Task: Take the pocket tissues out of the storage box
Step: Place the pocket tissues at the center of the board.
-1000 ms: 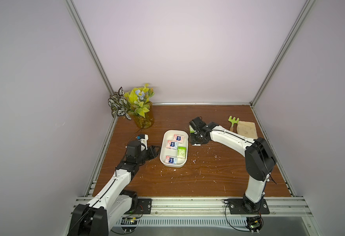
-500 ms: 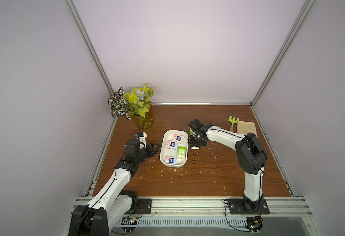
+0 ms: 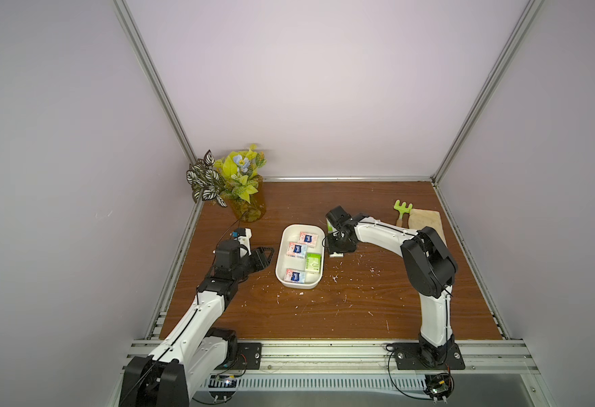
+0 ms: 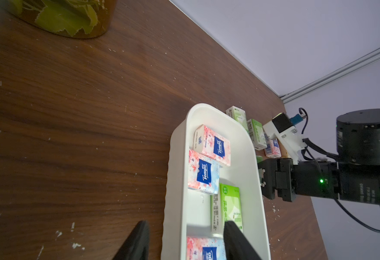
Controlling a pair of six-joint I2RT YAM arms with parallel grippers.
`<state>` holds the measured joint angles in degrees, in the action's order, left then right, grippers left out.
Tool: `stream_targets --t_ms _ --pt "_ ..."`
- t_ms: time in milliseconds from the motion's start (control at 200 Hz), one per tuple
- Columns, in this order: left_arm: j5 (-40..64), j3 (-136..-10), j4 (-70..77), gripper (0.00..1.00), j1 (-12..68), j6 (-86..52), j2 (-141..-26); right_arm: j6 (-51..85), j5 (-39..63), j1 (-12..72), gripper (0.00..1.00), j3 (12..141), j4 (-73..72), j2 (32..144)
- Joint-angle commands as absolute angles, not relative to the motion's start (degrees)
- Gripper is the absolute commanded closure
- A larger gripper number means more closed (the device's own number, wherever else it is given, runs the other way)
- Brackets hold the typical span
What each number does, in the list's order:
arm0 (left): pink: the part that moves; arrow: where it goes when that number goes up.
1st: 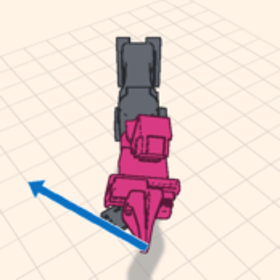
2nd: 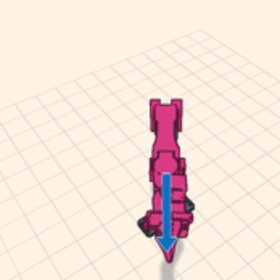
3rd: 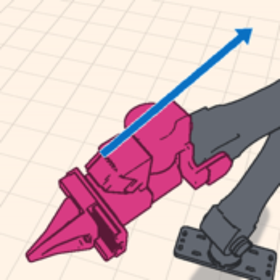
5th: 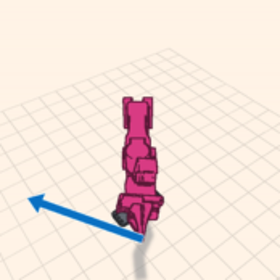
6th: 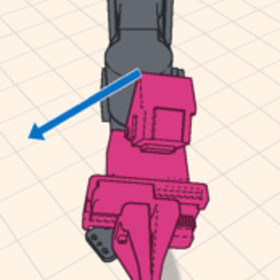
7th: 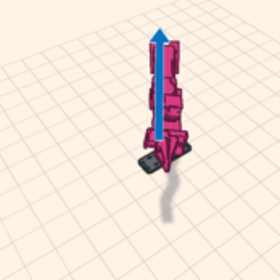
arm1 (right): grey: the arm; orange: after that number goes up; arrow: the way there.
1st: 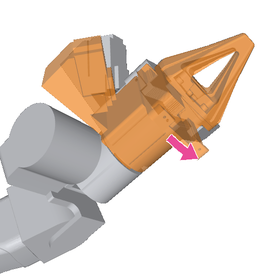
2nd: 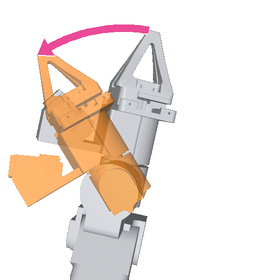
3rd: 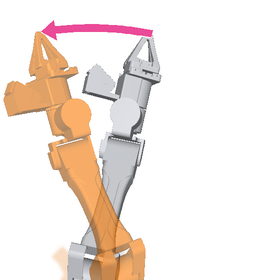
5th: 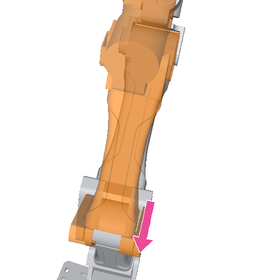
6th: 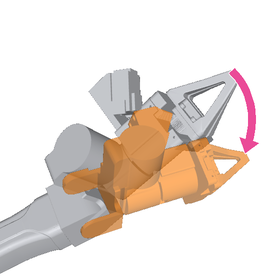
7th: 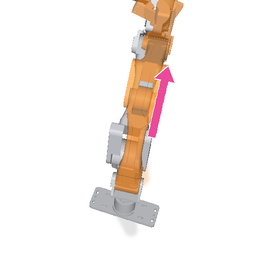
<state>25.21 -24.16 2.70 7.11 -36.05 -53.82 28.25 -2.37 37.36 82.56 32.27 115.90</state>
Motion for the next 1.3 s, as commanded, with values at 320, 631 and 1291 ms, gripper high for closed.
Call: stream_targets --t_ms 320,631,1291 --pt "25.2 -23.6 1.2 0.5 6.1 -34.5 -52.1 27.1 -2.3 37.0 0.3 82.6 33.8 114.1" --pt "27.7 -23.3 3.0 0.48 6.0 -35.5 -53.4 22.6 -5.7 37.1 0.25 87.5 38.4 109.8" --pt "32.8 -19.3 9.8 0.41 8.8 -37.3 -59.5 23.9 -5.8 44.2 0.23 115.8 56.2 114.9"
